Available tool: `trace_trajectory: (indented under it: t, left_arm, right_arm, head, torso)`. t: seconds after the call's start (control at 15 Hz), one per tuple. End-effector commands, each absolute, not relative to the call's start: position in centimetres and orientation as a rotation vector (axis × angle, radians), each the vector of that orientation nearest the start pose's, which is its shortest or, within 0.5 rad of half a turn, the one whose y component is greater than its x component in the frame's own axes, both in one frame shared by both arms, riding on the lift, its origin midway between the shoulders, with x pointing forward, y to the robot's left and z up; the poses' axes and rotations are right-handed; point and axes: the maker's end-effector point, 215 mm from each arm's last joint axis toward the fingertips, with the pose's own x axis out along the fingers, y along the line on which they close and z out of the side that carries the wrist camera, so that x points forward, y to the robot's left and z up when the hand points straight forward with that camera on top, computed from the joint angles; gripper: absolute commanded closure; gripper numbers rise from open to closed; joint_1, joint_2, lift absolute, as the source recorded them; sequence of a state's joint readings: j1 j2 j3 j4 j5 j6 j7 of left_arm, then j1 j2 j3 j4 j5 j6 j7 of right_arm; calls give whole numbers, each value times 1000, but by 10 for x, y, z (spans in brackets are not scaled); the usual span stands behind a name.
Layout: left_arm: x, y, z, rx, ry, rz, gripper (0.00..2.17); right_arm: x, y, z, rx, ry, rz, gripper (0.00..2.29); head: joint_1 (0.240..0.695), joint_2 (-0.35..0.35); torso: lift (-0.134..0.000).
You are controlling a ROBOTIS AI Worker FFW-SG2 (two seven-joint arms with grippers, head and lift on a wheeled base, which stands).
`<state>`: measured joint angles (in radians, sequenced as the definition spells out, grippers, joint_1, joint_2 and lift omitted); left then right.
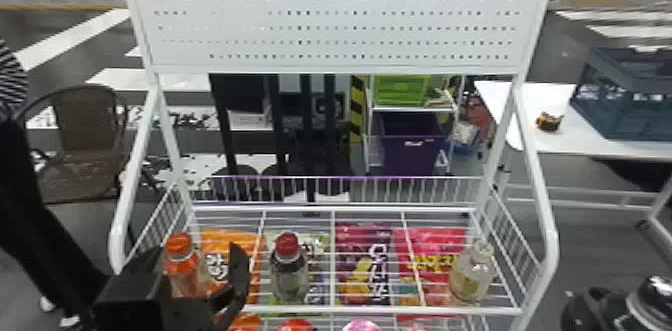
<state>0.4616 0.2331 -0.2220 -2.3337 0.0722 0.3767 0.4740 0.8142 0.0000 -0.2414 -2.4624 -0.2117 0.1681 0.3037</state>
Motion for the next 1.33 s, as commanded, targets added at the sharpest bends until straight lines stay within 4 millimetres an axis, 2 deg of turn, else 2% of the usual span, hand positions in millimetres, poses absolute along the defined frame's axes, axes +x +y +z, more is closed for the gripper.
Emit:
trace_trajectory:
  t: [0.0,0.53,0.6,0.73,0.87,1.0,1.13,1.27]
  left_arm:
    - [442,215,-285,77,96,153,90]
    - [443,209,-283,73,92,143,90]
    - [442,206,-289,73,102,138,90]
    - [437,186,-305,53,107,105,90]
    - [428,158,-335,-4,90,79,90]
    - [421,130,-375,-34,84,62,90]
    - [423,111,-393,-77,43,52,90]
    - [433,97,-409,-86,35,48,90]
  right_arm:
    - [359,-262,-273,52,68,156,920]
    - [359,-264,-272,55,65,153,920]
    - [359,-264,-271,54,62,153,920]
    - [360,-264,-271,54,61,153,920]
    - [361,-264,-272,55,62,153,920]
    - [362,-263,-273,57,64,154,920]
    - [361,-263,-275,59,68,154,920]
    - [361,-263,-276,58,68,154,920]
  head:
    - [499,0]
    - [499,0]
    - [499,0]
    - [499,0]
    - [499,0]
    - [499,0]
    - [499,0]
    - [499,0]
  torso:
    - [0]
    - [0]
    - [0]
    - [0]
    - [0]
    - [0]
    - [0]
    - [0]
